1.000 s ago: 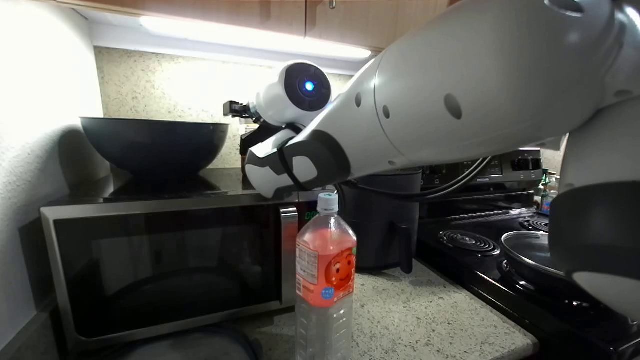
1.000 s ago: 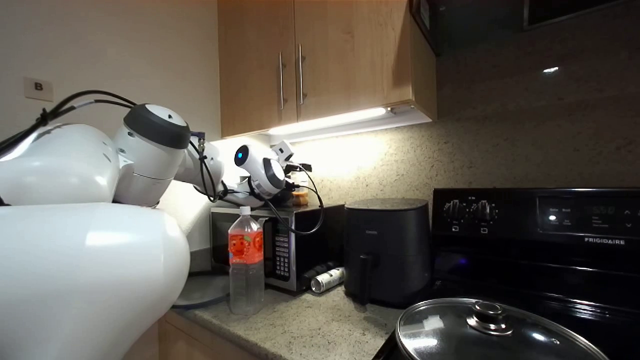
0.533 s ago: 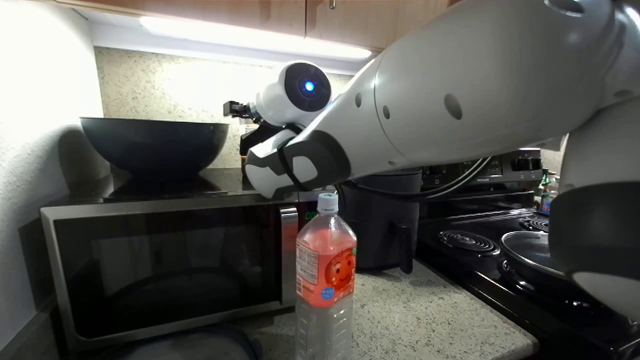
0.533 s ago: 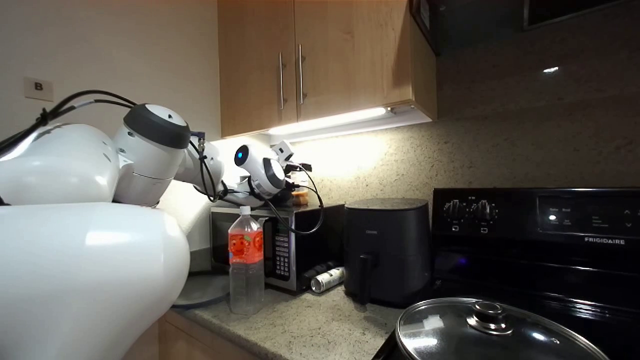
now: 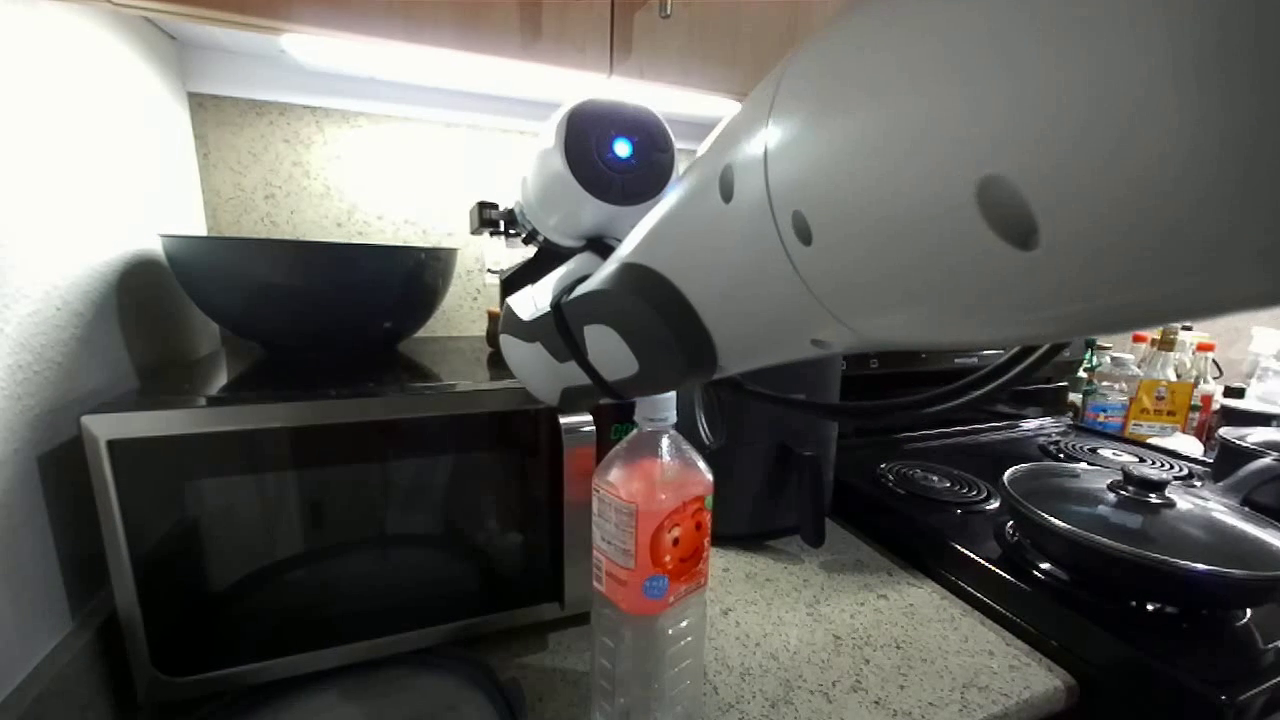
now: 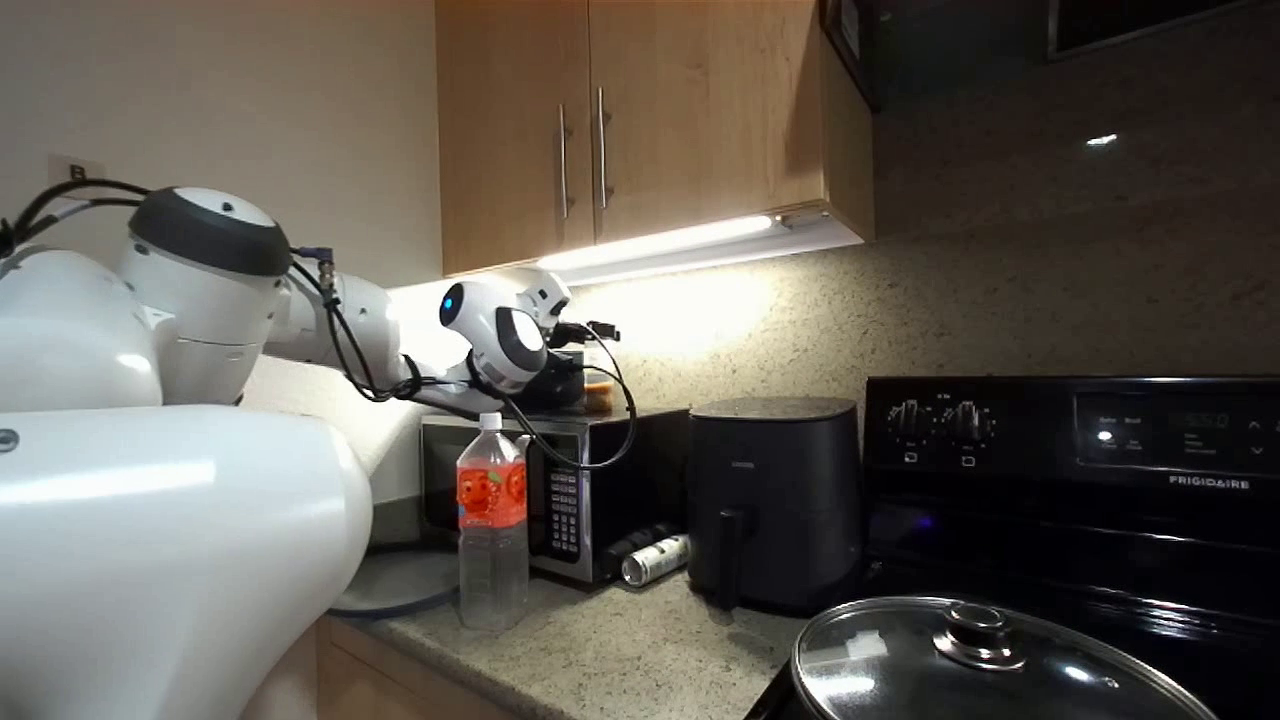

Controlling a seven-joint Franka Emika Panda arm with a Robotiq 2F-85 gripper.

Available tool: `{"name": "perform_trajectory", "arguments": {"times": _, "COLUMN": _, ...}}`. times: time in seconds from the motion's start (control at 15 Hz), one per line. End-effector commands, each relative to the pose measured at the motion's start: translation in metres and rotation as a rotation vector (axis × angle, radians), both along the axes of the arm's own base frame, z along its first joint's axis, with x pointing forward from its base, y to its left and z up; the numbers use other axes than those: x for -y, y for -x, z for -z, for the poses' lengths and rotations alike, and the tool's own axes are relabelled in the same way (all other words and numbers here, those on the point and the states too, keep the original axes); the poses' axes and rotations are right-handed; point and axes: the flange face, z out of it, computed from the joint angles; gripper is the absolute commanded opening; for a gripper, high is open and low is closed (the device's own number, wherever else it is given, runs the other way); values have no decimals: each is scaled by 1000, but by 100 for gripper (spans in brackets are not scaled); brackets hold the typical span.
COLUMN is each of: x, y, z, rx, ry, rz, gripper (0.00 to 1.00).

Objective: Put the right bottle on the top of the microwave

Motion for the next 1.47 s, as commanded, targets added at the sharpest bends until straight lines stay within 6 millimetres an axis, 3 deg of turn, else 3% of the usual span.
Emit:
{"name": "perform_trajectory", "arguments": {"times": 0.0, "x": 9, "y": 41, "z": -6, "rx": 0, "ry": 13, "rz": 87, "gripper": 100}}
{"name": "perform_trajectory", "arguments": {"times": 0.07, "x": 8, "y": 48, "z": -7, "rx": -4, "ry": 19, "rz": 97, "gripper": 100}}
{"name": "perform_trajectory", "arguments": {"times": 0.13, "x": 1, "y": 30, "z": -7, "rx": -14, "ry": 22, "rz": 47, "gripper": 100}}
{"name": "perform_trajectory", "arguments": {"times": 0.33, "x": -2, "y": 31, "z": -6, "rx": -16, "ry": 22, "rz": 43, "gripper": 100}}
{"name": "perform_trajectory", "arguments": {"times": 0.87, "x": -23, "y": 78, "z": -1, "rx": -120, "ry": 15, "rz": 132, "gripper": 100}}
{"name": "perform_trajectory", "arguments": {"times": 1.4, "x": -16, "y": 54, "z": -11, "rx": -112, "ry": 41, "rz": 117, "gripper": 100}}
